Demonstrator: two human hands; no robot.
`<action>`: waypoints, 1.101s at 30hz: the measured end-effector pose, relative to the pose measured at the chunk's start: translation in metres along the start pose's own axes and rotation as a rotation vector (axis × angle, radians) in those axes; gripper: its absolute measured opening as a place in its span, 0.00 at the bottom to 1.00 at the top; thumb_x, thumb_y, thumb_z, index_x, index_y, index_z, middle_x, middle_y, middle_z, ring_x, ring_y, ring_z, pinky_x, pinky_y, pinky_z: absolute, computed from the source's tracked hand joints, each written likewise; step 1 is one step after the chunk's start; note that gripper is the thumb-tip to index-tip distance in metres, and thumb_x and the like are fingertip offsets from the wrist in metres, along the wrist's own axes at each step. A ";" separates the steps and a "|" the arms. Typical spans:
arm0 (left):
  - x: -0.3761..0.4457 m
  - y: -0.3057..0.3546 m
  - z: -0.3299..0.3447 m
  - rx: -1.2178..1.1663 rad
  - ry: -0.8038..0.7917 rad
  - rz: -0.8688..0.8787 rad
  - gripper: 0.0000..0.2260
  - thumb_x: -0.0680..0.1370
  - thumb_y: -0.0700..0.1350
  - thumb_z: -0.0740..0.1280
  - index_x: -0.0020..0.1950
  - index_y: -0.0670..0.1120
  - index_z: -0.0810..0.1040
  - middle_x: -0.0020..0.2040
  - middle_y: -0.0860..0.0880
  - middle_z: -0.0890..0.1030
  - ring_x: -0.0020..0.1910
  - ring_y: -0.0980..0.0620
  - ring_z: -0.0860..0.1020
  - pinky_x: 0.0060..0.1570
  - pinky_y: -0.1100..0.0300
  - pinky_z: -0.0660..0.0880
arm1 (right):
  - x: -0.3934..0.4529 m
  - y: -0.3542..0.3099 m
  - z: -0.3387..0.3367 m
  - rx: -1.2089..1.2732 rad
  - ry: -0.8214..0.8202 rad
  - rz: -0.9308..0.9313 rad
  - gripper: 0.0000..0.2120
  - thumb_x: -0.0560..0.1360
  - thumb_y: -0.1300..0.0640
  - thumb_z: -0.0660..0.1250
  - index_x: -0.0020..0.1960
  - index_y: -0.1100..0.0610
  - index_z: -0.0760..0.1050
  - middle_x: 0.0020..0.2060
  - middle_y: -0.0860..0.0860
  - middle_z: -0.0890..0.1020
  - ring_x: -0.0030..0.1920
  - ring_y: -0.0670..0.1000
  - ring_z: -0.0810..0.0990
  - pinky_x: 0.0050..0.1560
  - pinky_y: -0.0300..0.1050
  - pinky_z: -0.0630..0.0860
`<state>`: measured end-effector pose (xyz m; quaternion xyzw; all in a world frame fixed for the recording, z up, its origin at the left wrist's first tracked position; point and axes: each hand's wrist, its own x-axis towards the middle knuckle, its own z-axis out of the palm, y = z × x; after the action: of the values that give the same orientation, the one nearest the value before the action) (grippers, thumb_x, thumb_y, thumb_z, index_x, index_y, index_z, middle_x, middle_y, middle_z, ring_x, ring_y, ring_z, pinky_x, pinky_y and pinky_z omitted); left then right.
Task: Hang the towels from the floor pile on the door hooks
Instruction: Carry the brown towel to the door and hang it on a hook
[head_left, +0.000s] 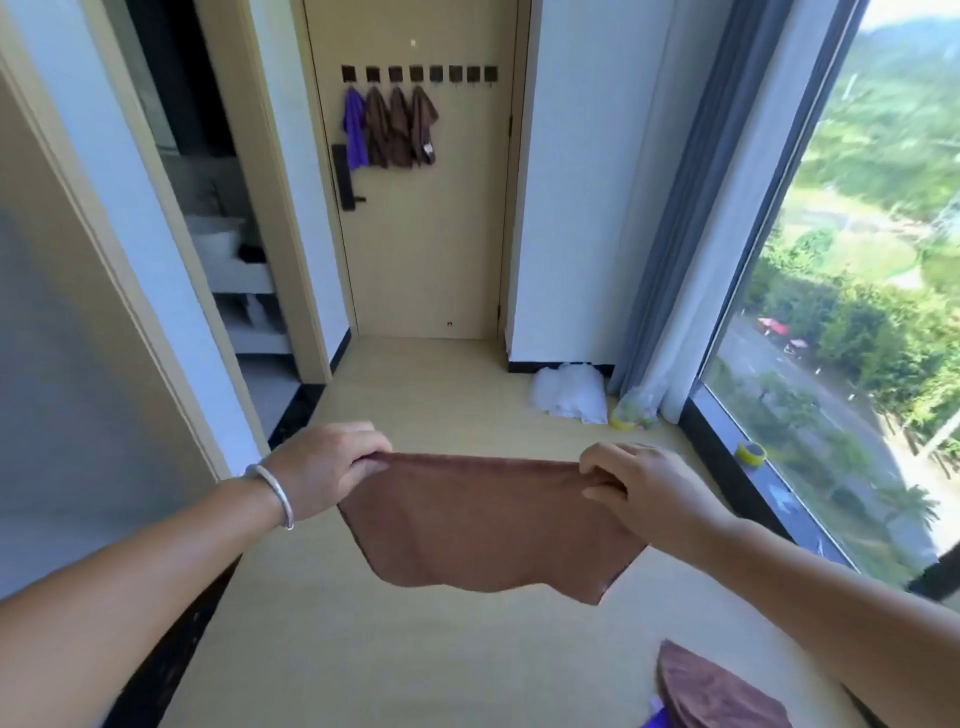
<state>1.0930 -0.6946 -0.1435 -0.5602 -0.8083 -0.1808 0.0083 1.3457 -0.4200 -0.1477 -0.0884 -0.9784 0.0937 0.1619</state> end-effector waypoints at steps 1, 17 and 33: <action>0.004 0.003 -0.026 0.024 0.031 0.001 0.05 0.79 0.45 0.65 0.50 0.49 0.80 0.43 0.55 0.78 0.43 0.54 0.77 0.44 0.58 0.72 | 0.013 -0.005 -0.023 -0.017 0.034 0.000 0.10 0.72 0.53 0.72 0.48 0.47 0.71 0.38 0.37 0.74 0.37 0.43 0.69 0.35 0.32 0.63; 0.021 0.035 -0.275 0.372 0.312 0.006 0.06 0.79 0.45 0.64 0.48 0.54 0.68 0.43 0.57 0.76 0.40 0.52 0.76 0.44 0.57 0.73 | 0.145 -0.101 -0.208 -0.105 0.185 -0.104 0.09 0.79 0.52 0.63 0.52 0.39 0.66 0.46 0.39 0.79 0.43 0.45 0.78 0.43 0.41 0.76; 0.090 -0.060 -0.289 0.469 0.361 0.118 0.11 0.81 0.42 0.60 0.53 0.55 0.80 0.54 0.62 0.79 0.50 0.61 0.76 0.47 0.73 0.65 | 0.259 -0.082 -0.175 -0.278 0.266 -0.350 0.16 0.82 0.60 0.57 0.59 0.42 0.76 0.54 0.36 0.75 0.48 0.40 0.78 0.48 0.27 0.70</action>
<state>0.9507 -0.7190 0.1288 -0.5480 -0.7794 -0.0848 0.2915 1.1515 -0.4199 0.1105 0.0495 -0.9523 -0.0835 0.2894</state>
